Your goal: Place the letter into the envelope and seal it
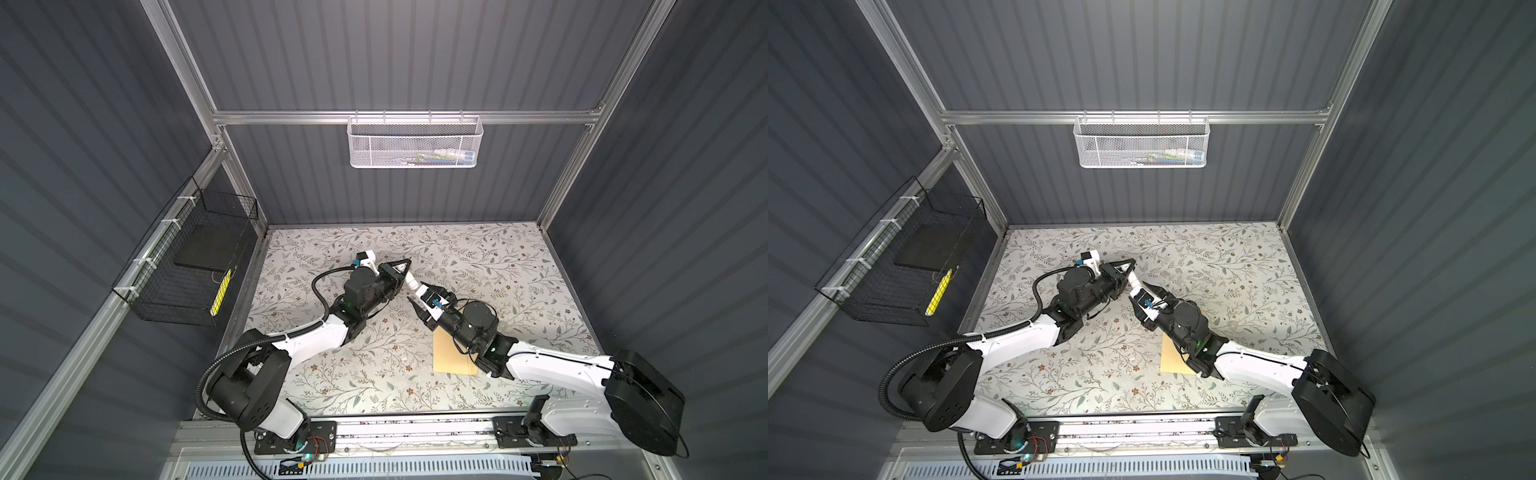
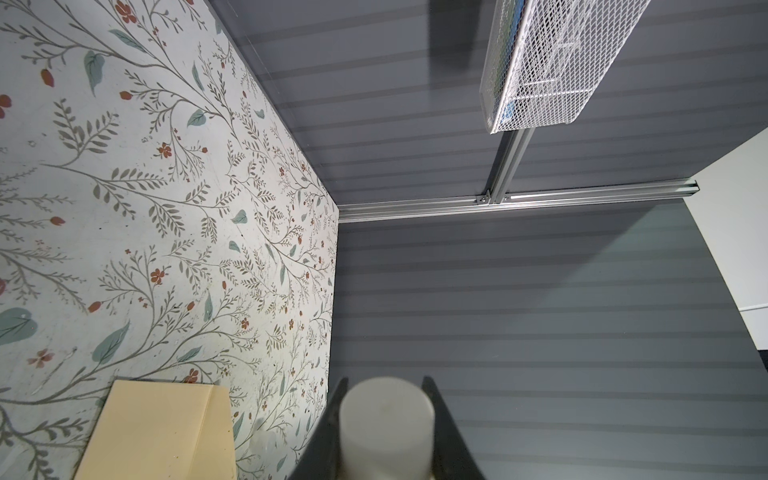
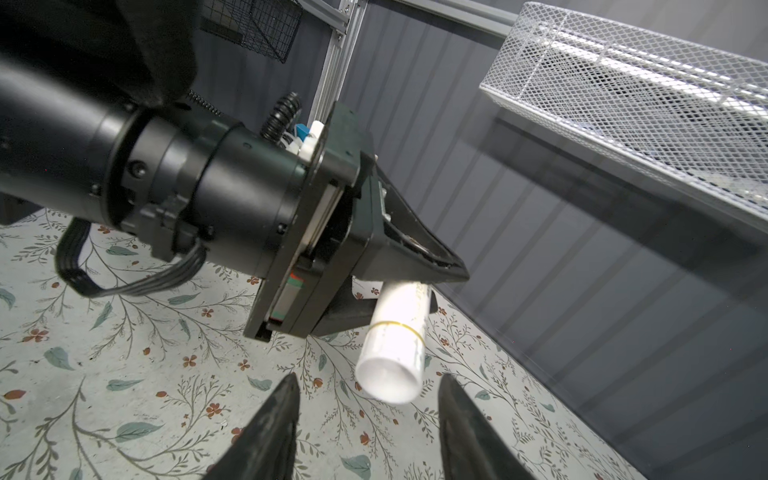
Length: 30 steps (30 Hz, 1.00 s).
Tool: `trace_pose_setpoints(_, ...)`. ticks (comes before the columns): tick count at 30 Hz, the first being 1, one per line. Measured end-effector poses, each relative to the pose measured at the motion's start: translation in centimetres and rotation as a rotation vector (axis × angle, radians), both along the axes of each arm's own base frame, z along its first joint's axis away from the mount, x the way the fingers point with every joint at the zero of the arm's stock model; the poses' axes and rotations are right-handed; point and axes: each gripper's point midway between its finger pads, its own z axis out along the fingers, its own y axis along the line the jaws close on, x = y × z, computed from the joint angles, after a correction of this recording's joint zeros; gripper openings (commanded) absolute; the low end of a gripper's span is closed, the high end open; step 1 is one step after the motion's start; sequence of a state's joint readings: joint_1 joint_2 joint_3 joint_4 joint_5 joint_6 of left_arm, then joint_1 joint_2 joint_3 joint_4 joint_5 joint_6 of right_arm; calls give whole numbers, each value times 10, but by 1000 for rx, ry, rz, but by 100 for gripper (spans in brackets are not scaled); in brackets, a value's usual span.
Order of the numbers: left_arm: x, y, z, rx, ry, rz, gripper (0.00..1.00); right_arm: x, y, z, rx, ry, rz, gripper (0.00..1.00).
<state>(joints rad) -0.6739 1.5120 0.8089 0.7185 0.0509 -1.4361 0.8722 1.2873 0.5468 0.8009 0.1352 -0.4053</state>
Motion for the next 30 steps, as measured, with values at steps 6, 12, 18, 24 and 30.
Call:
trace_pose_setpoints(6, 0, 0, 0, -1, 0, 0, 0, 4, 2, 6, 16, -11, -11, 45)
trace_pose_setpoints(12, 0, 0, 1, -4, -2, 0, 0, 9, 5, 10, 25, -14, -20, 41)
trace_pose_setpoints(18, 0, 0, 2, -11, 0, 1, 0, 11, 6, 4, 16, -2, -29, 37)
trace_pose_setpoints(24, 0, 0, 2, -11, 0, 1, 0, 13, 4, 4, 27, 7, -44, 30)
trace_pose_setpoints(30, 1, 0, 3, -17, -3, 2, 0, 14, 3, 5, 34, 11, -49, 29)
